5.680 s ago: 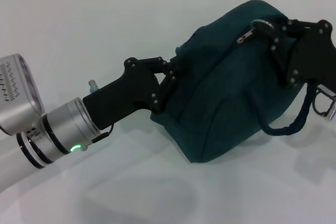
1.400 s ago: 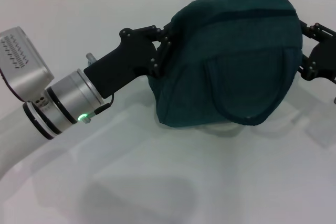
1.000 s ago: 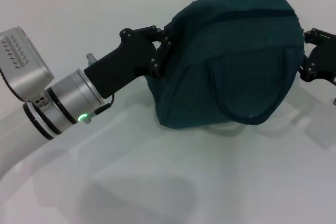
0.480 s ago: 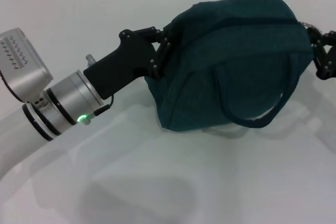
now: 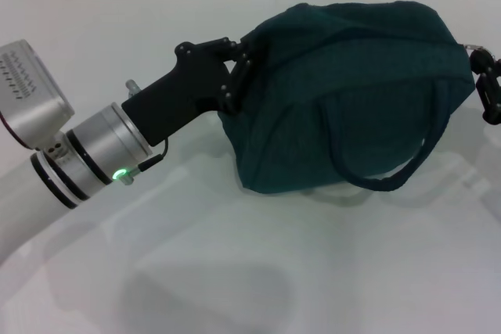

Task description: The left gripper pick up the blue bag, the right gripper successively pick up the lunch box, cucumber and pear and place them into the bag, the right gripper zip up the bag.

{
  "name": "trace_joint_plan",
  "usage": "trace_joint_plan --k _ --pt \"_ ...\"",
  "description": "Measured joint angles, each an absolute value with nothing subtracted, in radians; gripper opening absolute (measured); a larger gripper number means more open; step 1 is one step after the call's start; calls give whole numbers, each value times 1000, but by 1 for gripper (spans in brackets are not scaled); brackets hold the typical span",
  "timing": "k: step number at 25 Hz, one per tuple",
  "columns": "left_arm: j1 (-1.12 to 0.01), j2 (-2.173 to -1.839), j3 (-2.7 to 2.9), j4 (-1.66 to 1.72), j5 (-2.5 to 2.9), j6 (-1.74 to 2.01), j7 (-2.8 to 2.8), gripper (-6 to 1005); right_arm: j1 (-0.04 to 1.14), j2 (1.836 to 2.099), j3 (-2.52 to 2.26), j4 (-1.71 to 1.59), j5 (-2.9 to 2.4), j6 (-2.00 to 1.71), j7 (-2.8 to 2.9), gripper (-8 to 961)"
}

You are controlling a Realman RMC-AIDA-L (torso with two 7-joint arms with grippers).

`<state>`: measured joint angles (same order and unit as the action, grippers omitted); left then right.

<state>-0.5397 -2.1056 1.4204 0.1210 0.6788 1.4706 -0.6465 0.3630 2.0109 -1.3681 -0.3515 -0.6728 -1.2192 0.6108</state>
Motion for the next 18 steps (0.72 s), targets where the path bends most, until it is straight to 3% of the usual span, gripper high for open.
trace_joint_plan --k 11,18 --pt "-514 -2108 1420 115 607 1525 -653 104 368 2012 -1375 -360 -673 -1228 612 15" --pt "-512 -2093 1420 195 622 1559 -788 372 370 2013 -1374 -360 -678 -1241 612 15"
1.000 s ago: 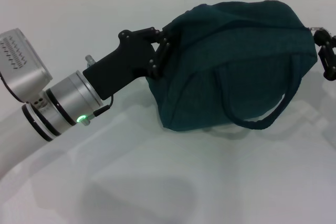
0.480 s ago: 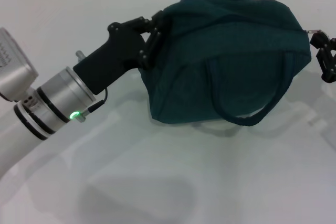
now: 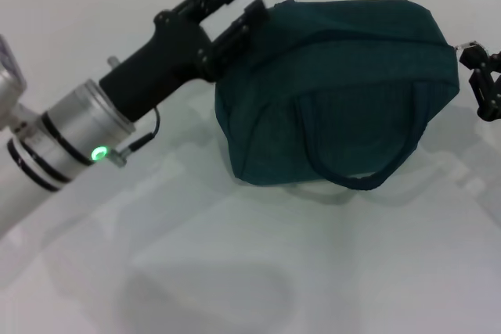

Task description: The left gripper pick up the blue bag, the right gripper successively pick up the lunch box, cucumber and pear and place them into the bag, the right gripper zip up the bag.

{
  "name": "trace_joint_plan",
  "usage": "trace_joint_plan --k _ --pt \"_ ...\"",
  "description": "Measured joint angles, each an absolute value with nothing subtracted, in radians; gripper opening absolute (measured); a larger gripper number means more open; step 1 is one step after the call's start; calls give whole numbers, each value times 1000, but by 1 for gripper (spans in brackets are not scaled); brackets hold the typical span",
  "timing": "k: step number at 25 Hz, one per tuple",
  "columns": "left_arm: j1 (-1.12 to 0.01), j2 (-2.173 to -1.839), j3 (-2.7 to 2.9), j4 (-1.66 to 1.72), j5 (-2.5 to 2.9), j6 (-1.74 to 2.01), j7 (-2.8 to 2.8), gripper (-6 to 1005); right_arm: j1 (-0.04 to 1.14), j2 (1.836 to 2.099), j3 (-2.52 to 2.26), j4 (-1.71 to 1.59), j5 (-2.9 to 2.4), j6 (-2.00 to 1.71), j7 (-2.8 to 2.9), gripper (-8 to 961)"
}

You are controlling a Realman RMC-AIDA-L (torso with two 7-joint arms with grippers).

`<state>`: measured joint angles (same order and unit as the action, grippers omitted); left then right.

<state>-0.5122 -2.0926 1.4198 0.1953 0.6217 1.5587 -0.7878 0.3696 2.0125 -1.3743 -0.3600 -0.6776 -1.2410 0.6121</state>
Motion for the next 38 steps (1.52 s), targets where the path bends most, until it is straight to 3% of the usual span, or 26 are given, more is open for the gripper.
trace_joint_plan --k 5,10,14,17,25,29,34,38 --pt "-534 -2066 1416 366 705 1499 -970 595 367 2013 -1373 -360 -679 -1243 611 15" --pt "-631 -2007 1414 518 877 1378 -1243 759 369 2012 -1374 -360 -681 -1251 606 15" --pt "-735 -1980 1412 584 1068 1268 -1469 757 370 2011 -1377 -361 -682 -1258 606 16" --pt "-797 -1980 1412 618 1209 1212 -1613 756 371 2011 -1379 -360 -684 -1265 603 16" --pt "-838 -2031 1411 703 1477 1070 -1816 753 368 2011 -1385 -359 -684 -1266 603 16" --pt "-836 -2037 1411 700 1505 1038 -1837 752 369 2011 -1385 -354 -684 -1266 603 16" --pt "-829 -2039 1411 697 1516 1030 -1838 562 369 2011 -1386 -355 -684 -1266 603 16" --pt "-827 -2039 1411 695 1526 1021 -1839 482 370 2011 -1387 -355 -684 -1266 603 16"
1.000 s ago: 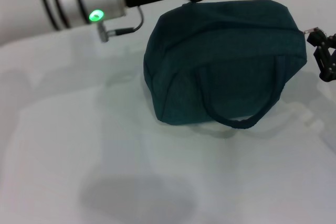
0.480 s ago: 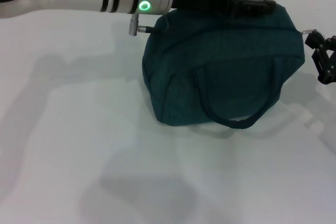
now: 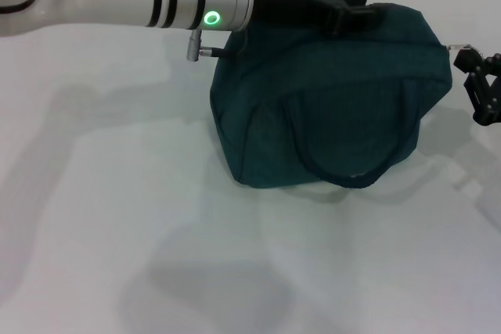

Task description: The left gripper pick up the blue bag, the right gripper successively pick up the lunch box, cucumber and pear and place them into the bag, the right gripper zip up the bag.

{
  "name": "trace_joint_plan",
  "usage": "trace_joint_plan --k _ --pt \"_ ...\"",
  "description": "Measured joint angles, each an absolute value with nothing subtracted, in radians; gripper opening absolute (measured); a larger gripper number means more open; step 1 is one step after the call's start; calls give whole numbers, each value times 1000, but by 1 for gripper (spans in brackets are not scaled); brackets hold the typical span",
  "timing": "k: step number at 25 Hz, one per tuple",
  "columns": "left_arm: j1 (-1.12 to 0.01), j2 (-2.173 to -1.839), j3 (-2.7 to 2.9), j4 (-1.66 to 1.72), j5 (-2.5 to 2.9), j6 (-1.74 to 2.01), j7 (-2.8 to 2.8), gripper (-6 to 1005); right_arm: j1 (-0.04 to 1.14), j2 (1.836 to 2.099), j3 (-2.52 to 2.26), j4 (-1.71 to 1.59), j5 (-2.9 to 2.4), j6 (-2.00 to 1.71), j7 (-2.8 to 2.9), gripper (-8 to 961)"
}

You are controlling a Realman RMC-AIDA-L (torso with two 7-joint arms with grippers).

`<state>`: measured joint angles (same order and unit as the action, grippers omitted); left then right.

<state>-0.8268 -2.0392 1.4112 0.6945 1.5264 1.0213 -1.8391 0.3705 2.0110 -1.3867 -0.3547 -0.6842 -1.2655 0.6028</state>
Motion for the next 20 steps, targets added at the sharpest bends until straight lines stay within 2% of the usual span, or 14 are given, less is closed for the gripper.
trace_joint_plan --k 12,20 --pt "-831 -2055 1411 703 1592 1019 -1810 304 372 2011 -1390 -361 -684 -1276 607 15" --pt "-800 -2077 1355 706 1587 1014 -1743 126 368 2012 -1389 -352 -679 -1272 611 16"
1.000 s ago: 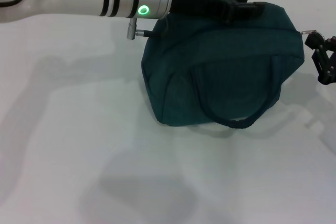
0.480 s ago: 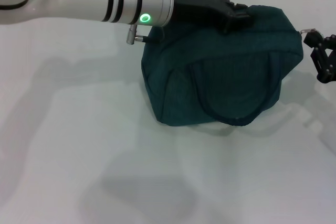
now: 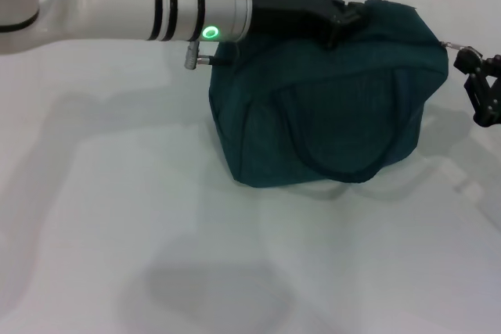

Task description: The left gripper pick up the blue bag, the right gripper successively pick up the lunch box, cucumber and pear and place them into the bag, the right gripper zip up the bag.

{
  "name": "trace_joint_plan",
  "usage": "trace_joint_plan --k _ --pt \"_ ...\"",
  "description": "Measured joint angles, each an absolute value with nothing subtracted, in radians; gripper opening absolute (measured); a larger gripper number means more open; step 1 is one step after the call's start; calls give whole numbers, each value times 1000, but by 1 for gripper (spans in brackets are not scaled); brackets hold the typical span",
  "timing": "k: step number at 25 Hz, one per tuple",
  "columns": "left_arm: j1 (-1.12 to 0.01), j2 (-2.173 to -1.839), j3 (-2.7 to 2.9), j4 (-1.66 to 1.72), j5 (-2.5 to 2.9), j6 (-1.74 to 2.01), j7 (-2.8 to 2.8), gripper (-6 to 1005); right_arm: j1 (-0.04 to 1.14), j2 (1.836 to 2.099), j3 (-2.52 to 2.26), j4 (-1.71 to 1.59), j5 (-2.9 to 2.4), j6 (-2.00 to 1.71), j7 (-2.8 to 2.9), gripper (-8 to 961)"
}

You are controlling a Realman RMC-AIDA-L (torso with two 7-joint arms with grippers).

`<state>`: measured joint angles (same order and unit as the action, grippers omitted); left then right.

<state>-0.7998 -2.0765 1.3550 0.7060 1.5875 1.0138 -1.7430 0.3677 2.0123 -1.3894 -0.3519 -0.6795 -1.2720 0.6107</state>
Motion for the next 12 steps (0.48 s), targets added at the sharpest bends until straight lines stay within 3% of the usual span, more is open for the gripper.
trace_joint_plan --k 12 --pt "-773 -2083 1334 707 1552 1010 -1666 72 369 2013 -1378 -320 -672 -1193 611 15"
